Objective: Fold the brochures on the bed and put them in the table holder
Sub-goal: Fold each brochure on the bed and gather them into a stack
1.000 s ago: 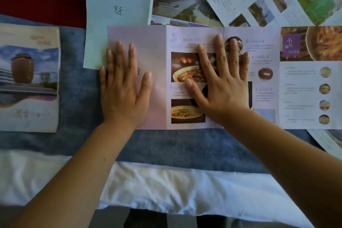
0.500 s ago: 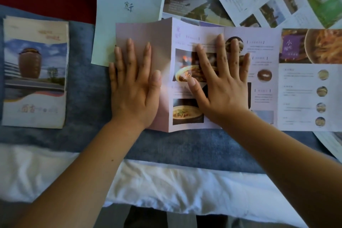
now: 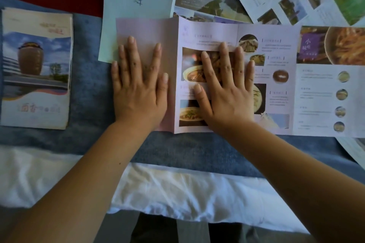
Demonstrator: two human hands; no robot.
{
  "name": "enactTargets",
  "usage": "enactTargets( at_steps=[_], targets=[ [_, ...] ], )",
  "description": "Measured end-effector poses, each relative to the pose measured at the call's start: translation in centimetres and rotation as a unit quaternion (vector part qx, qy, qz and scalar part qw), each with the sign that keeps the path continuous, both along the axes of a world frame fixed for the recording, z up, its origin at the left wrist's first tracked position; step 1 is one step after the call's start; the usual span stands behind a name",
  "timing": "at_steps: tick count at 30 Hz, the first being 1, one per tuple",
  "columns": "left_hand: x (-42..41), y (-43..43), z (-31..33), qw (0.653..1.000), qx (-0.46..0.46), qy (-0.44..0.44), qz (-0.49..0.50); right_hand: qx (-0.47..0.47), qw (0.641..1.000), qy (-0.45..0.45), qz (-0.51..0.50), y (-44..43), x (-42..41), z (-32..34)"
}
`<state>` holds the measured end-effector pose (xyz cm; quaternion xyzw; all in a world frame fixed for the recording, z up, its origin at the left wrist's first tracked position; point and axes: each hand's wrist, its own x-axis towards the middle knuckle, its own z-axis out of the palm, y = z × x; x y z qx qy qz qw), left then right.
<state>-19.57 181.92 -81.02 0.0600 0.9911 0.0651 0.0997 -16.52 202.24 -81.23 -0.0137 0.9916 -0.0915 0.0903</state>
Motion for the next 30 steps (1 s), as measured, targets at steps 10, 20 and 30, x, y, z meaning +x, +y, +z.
enactTargets(
  at_steps=[10, 20, 30],
  targets=[
    [2.0, 3.9, 2.7, 0.989, 0.132, -0.058, 0.038, -0.053, 0.998, -0.018, 0.012, 0.0, -0.1, 0.8],
    [2.2, 4.6, 2.0, 0.994, 0.094, -0.047, 0.042, -0.011, 0.997, -0.028, -0.073, 10.9, 1.4, 3.6],
    [2.7, 7.4, 2.9, 0.989, 0.135, -0.048, 0.029, 0.033, 0.994, -0.047, -0.092, 13.6, 3.7, 1.2]
  ],
)
